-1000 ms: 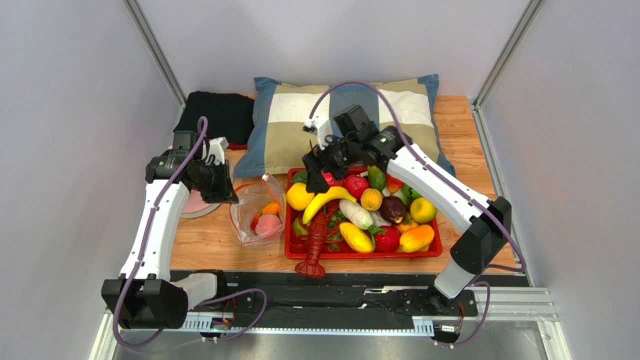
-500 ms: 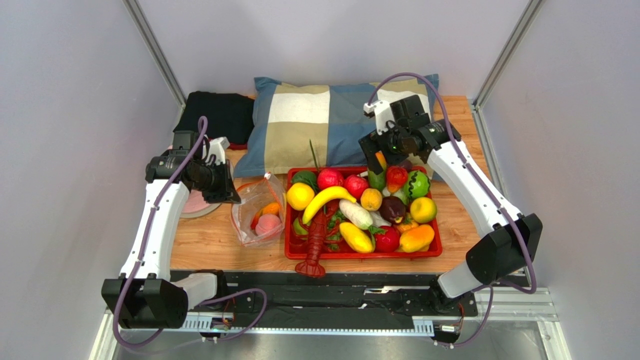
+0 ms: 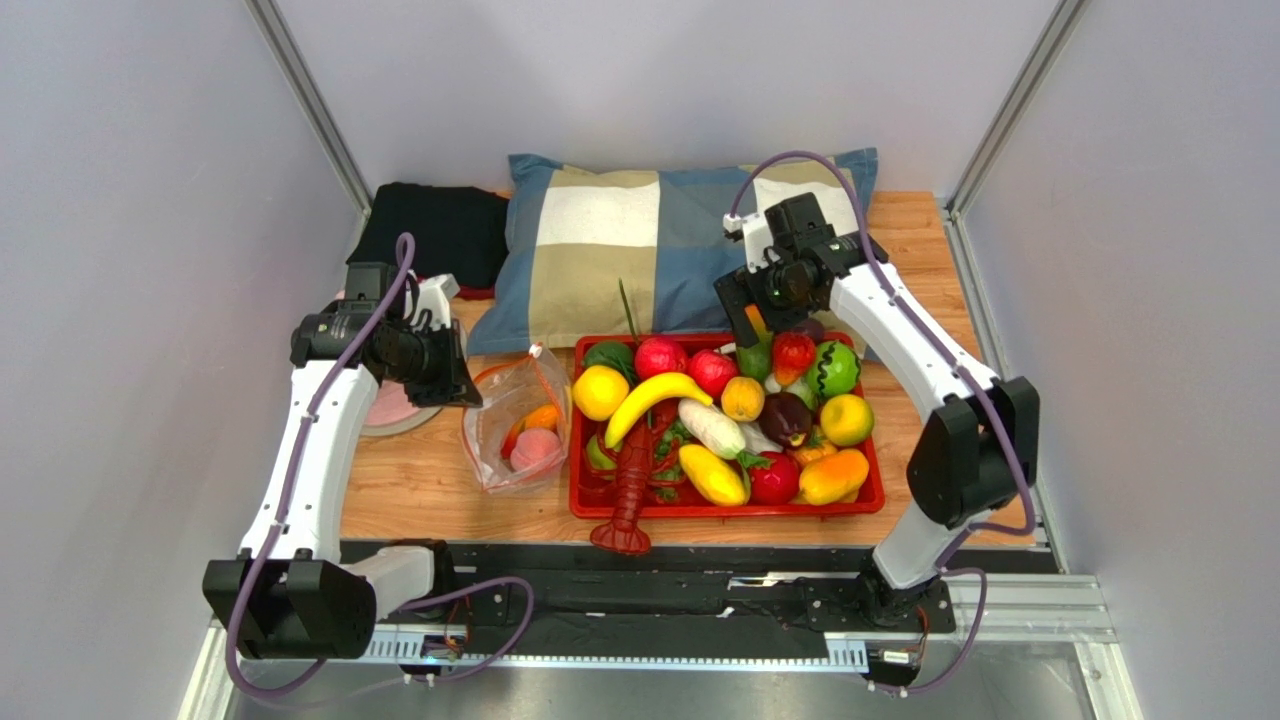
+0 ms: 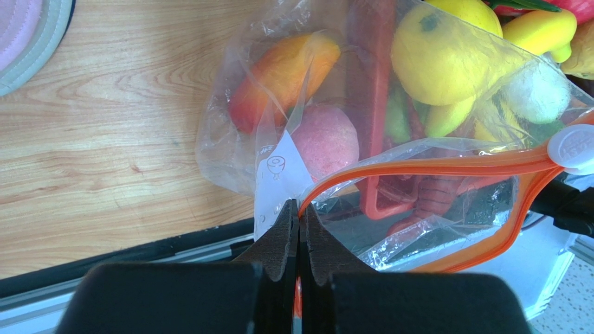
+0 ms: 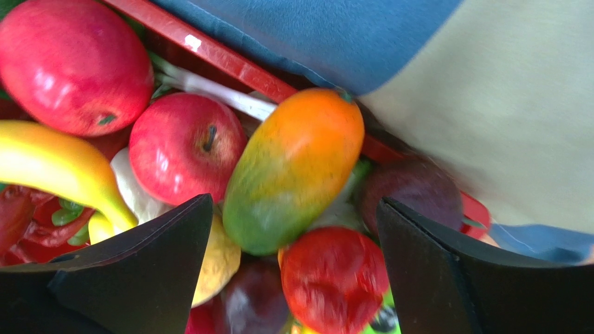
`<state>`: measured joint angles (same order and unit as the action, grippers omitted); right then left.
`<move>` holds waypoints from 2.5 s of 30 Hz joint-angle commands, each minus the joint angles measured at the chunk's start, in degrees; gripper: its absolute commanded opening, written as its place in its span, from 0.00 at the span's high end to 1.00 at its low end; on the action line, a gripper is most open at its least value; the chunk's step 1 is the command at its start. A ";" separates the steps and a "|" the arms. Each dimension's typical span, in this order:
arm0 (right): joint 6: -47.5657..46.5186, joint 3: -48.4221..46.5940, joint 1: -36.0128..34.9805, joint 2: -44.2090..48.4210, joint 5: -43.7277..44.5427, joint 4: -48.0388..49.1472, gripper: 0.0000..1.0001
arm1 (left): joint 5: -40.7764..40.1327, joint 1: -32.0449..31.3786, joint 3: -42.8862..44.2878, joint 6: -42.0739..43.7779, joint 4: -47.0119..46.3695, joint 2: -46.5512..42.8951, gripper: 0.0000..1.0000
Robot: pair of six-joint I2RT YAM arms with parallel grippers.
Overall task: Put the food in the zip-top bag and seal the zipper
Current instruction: Pick up the fake fruit from the bin.
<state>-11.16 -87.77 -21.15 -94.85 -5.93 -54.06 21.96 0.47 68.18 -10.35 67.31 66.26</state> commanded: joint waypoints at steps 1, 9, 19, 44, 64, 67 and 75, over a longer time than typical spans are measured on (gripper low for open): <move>3.59 -3.55 0.23 -3.67 -2.06 2.03 0.10 | 0.28 -0.12 -0.24 -0.46 -0.69 -2.01 1.00; 6.15 -6.10 0.23 -7.28 -3.82 1.59 0.21 | -0.33 -0.12 0.02 -0.28 -0.60 -2.19 1.00; 9.31 -6.63 0.14 -4.73 -7.25 1.07 0.66 | 0.10 -0.12 0.63 -0.11 -0.34 -0.52 1.00; 13.08 -7.07 -1.18 -3.51 -13.57 1.24 0.74 | 0.19 -0.12 0.81 0.24 -0.07 -0.25 1.00; 12.22 -7.15 -9.44 8.99 -15.70 9.54 0.53 | 1.78 -0.12 1.60 0.24 0.45 0.98 1.00; 12.30 -6.20 -9.53 6.44 -8.50 6.09 0.19 | 1.51 -0.12 1.52 0.42 0.46 0.80 1.00; -6.22 0.04 -8.21 6.24 -11.20 8.87 0.03 | 1.42 -0.12 0.72 0.68 0.19 -0.17 1.00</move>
<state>-3.57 -91.07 -29.65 -91.20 -16.40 -46.83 22.48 0.47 67.99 -10.13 67.64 67.20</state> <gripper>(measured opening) 0.953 0.008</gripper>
